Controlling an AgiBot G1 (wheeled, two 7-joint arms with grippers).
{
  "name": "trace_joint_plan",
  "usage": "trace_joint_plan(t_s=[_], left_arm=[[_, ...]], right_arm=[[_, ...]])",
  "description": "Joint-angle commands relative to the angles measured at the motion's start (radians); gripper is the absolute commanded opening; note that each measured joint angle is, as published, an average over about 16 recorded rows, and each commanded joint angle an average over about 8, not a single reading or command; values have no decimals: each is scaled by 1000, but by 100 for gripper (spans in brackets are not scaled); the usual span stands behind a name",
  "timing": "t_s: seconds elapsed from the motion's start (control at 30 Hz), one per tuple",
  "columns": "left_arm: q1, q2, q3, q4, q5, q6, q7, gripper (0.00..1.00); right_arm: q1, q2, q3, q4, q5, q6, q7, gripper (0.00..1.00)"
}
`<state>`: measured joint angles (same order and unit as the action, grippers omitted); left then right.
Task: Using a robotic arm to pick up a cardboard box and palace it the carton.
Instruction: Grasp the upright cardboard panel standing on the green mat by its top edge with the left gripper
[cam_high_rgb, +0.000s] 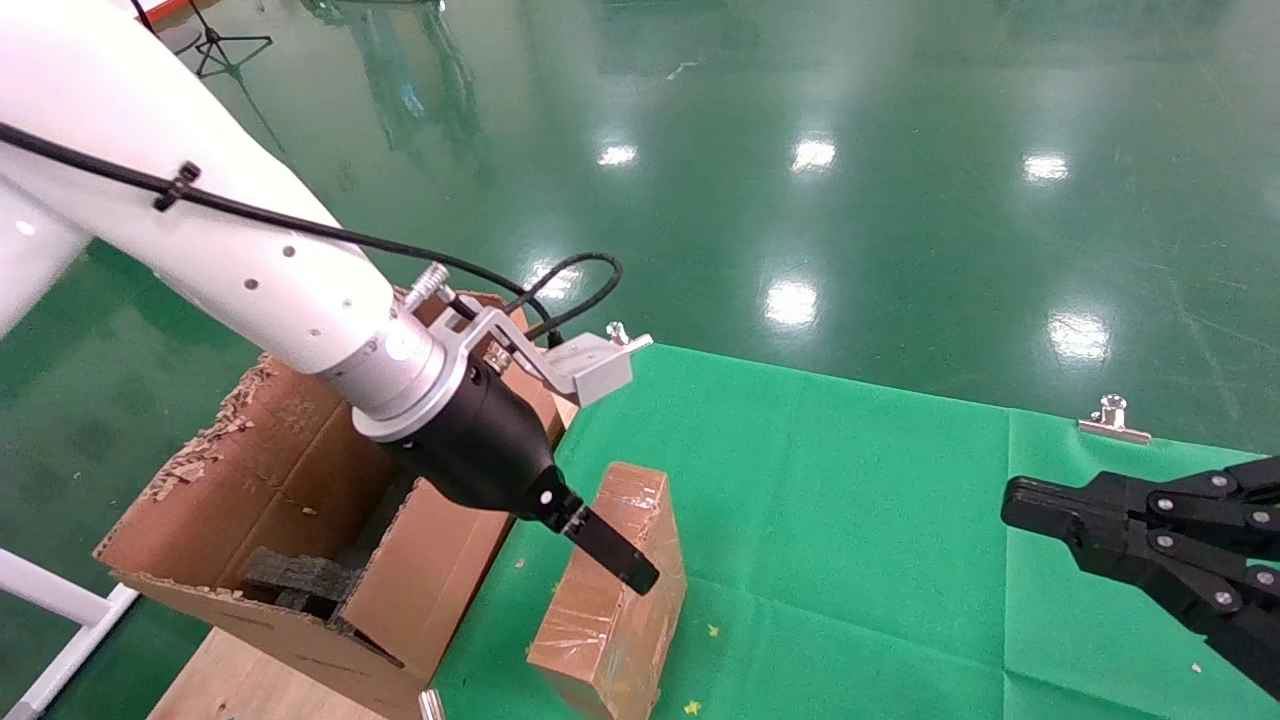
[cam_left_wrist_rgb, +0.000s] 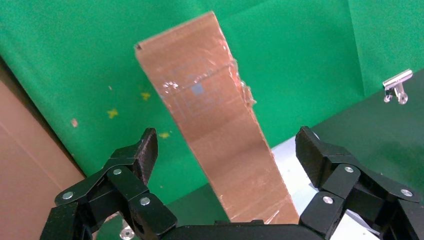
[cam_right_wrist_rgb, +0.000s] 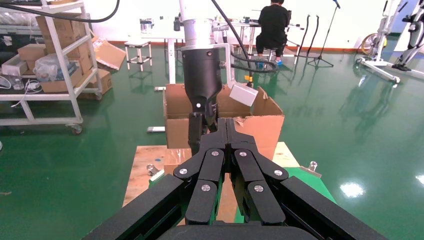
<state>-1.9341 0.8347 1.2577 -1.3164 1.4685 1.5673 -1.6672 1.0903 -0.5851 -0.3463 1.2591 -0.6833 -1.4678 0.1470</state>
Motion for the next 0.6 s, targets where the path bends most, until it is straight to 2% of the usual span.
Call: trace_joint_plan(t_s=[0.03, 0.2, 0.23, 0.4, 0.47, 0.5, 0.6], left_arm=[[-5, 5, 17, -2, -5, -3, -9, 100], [-14, 16, 51, -5, -12, -7, -29, 100], [-16, 19, 57, -6, -13, -7, -32, 100], [-22, 31, 84, -6, -23, -9, -41, 98], [-22, 35, 91, -5, -29, -9, -41, 78], [-22, 36, 94, -4, -31, -9, -41, 65], [-22, 39, 98, -2, -36, -10, -41, 28]], right_arm=[[0, 0, 0, 0, 0, 0, 0, 0], [0, 0, 0, 0, 0, 0, 0, 0], [0, 0, 0, 0, 0, 0, 0, 7], [0, 0, 0, 0, 0, 0, 0, 70], [0, 0, 0, 0, 0, 0, 0, 95], [0, 0, 0, 0, 0, 0, 0, 100], [0, 0, 0, 0, 0, 0, 0, 100]])
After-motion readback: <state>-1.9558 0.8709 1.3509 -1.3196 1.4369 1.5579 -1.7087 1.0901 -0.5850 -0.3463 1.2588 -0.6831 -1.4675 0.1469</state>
